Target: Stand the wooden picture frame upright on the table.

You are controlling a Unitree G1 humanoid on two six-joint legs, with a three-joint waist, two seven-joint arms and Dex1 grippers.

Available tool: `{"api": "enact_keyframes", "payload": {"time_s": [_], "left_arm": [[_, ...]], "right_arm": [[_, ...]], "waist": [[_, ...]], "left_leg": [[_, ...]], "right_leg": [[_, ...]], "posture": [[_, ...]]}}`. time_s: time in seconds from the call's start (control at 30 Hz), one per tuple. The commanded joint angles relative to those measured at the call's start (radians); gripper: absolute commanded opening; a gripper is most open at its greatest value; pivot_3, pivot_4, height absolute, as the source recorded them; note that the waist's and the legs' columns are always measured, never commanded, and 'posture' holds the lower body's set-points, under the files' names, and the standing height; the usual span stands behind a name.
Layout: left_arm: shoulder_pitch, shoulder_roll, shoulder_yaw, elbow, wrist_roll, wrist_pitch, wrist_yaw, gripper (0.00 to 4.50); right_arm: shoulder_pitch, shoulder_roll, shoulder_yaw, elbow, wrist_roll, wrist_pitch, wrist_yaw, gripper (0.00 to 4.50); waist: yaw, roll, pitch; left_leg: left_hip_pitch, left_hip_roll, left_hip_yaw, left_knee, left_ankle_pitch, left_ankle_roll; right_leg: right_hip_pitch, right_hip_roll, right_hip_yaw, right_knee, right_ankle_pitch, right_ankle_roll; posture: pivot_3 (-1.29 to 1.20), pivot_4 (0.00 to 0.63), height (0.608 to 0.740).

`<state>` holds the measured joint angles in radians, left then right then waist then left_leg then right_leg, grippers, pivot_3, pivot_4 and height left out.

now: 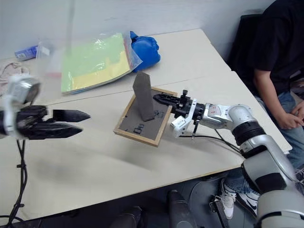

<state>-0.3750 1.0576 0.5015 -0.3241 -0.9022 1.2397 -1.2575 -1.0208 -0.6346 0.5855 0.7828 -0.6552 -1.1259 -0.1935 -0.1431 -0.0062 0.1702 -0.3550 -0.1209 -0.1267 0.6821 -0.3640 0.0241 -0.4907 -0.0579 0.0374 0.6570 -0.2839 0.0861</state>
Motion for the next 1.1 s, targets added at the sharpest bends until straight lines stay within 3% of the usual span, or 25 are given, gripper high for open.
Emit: {"api": "enact_keyframes", "payload": {"time_s": [0.03, 0.07, 0.13, 0.23, 0.4, 0.67, 0.8, 0.97, 1.0, 1.1], "left_arm": [[0.127, -0.061, 0.078, -0.185, 0.034, -0.126, 0.09, 4.5], [0.146, -0.093, 0.079, -0.211, 0.041, -0.156, 0.132, 4.5], [0.149, -0.161, 0.069, -0.236, 0.063, -0.22, 0.221, 4.5], [0.126, -0.233, 0.04, -0.236, 0.122, -0.316, 0.338, 4.5], [0.144, -0.232, 0.023, -0.218, 0.109, -0.346, 0.381, 4.5], [0.14, -0.207, -0.017, -0.182, 0.106, -0.385, 0.39, 4.5], [0.126, -0.196, -0.04, -0.163, 0.106, -0.399, 0.389, 4.5], [0.11, -0.179, -0.068, -0.123, 0.095, -0.394, 0.372, 4.5], [0.105, -0.176, -0.074, -0.115, 0.093, -0.392, 0.37, 4.5], [0.09, -0.162, -0.088, -0.1, 0.088, -0.395, 0.358, 4.5]], "right_arm": [[0.168, 0.06, -0.051, -0.301, 0.918, 0.471, 0.7, 1.16], [0.213, 0.069, -0.087, -0.413, 1.113, 0.682, 0.834, 1.15], [0.259, 0.071, -0.141, -0.544, 1.338, 0.994, 0.966, 1.15], [0.3, 0.074, -0.194, -0.623, 1.473, 1.287, 1.052, 1.15], [0.335, 0.172, -0.275, -0.551, 1.486, 1.496, 1.068, 1.15], [0.406, 0.283, -0.29, -0.447, 1.29, 1.461, 1.137, 1.15], [0.431, 0.288, -0.309, -0.446, 1.218, 1.428, 1.182, 2.52], [0.449, 0.224, -0.325, -0.511, 1.181, 1.523, 1.228, 4.23], [0.456, 0.192, -0.326, -0.536, 1.173, 1.545, 1.241, 4.48], [0.467, 0.0, -0.392, -0.647, 1.175, 1.61, 1.321, 4.48]], "waist": [[0.001, 0.0, 0.0], [0.007, 0.001, 0.0], [0.027, 0.002, 0.001], [0.07, 0.002, 0.001], [0.114, 0.002, 0.001], [0.117, 0.001, 0.001], [0.116, 0.001, 0.001], [0.116, 0.001, 0.001], [0.118, 0.001, 0.001], [0.134, 0.002, 0.001]], "left_leg": [[0.003, 0.004, 0.0, 0.001, -0.001, 0.001], [0.005, 0.007, 0.0, 0.001, -0.002, 0.001], [0.002, 0.01, -0.001, 0.007, -0.008, 0.002], [0.001, 0.012, -0.001, 0.014, -0.013, 0.001], [0.002, 0.013, 0.001, 0.016, -0.015, 0.0], [0.002, 0.013, 0.003, 0.017, -0.015, 0.0], [0.002, 0.013, 0.003, 0.017, -0.015, 0.0], [0.002, 0.013, 0.003, 0.017, -0.015, 0.0], [0.002, 0.013, 0.002, 0.017, -0.015, 0.0], [0.002, 0.012, 0.002, 0.018, -0.015, 0.0]], "right_leg": [[0.008, 0.001, -0.004, -0.002, 0.0, -0.001], [0.011, 0.002, -0.005, -0.004, 0.0, -0.001], [0.012, 0.006, -0.007, -0.003, 0.002, -0.002], [0.013, 0.01, -0.006, -0.004, 0.004, -0.001], [0.013, 0.011, -0.005, -0.004, 0.004, -0.001], [0.012, 0.011, -0.005, -0.004, 0.004, -0.002], [0.012, 0.011, -0.005, -0.003, 0.004, -0.002], [0.012, 0.011, -0.005, -0.003, 0.004, -0.002], [0.012, 0.011, -0.005, -0.003, 0.004, -0.002], [0.013, 0.01, -0.005, -0.004, 0.004, -0.002]], "posture": [[0.0, 0.15, 0.74], [0.0, 0.15, 0.74], [0.0, 0.15, 0.74], [0.0, 0.15, 0.74], [0.0, 0.15, 0.74], [0.0, 0.15, 0.74], [0.0, 0.15, 0.74], [0.0, 0.15, 0.74], [0.0, 0.15, 0.74], [0.0, 0.15, 0.74]]}}
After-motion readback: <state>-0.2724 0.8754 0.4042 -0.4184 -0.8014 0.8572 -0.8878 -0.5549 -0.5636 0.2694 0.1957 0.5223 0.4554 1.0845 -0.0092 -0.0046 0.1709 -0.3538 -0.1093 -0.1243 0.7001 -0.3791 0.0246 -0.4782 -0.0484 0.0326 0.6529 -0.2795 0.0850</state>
